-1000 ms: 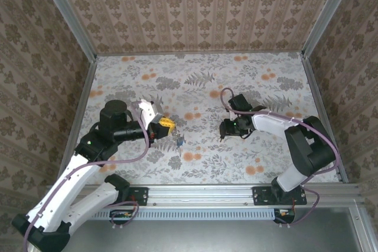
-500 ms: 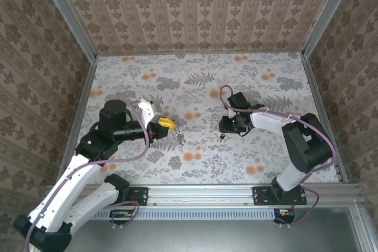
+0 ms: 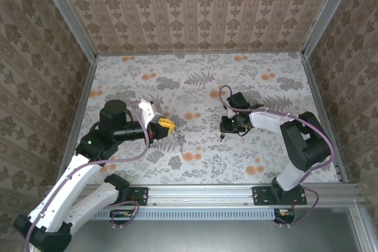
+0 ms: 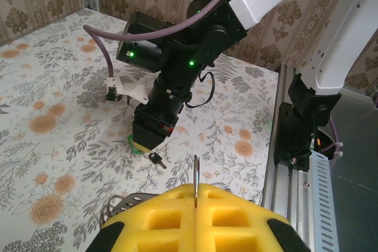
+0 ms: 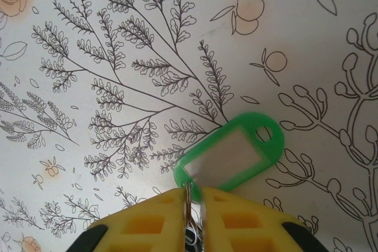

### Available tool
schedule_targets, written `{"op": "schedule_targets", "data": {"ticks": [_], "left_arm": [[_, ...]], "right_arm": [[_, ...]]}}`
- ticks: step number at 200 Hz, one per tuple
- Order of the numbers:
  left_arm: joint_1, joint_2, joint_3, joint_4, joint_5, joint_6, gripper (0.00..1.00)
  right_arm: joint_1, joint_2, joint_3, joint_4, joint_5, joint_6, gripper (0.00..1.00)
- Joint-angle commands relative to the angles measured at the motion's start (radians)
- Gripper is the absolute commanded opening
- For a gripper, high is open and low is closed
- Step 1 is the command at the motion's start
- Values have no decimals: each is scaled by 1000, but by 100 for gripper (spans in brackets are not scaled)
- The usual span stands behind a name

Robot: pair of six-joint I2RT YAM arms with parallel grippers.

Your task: Put the keys on the keyring

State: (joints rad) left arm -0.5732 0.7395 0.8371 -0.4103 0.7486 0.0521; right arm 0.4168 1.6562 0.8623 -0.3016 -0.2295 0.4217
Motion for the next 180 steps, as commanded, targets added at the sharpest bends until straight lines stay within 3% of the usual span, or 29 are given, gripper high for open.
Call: {"op": "schedule_targets", "data": {"ticks": [1, 55, 91, 144, 180], "left_arm": [[9, -17, -3, 48, 32, -17, 0], [9, -20, -6, 48, 30, -20, 0], [7, -17, -13, 71, 41, -37, 0], [6, -20, -9, 91, 56, -34, 0], [6, -13, 35, 41, 49, 26, 0]], "right_arm": [[-2, 13, 23, -12, -11, -7, 13], [-3, -15, 20, -28, -13, -22, 0], [10, -121, -12, -5, -39, -67, 0], [156, -395, -28, 10, -50, -250, 0], [262, -583, -47, 127, -193, -351, 0]]}}
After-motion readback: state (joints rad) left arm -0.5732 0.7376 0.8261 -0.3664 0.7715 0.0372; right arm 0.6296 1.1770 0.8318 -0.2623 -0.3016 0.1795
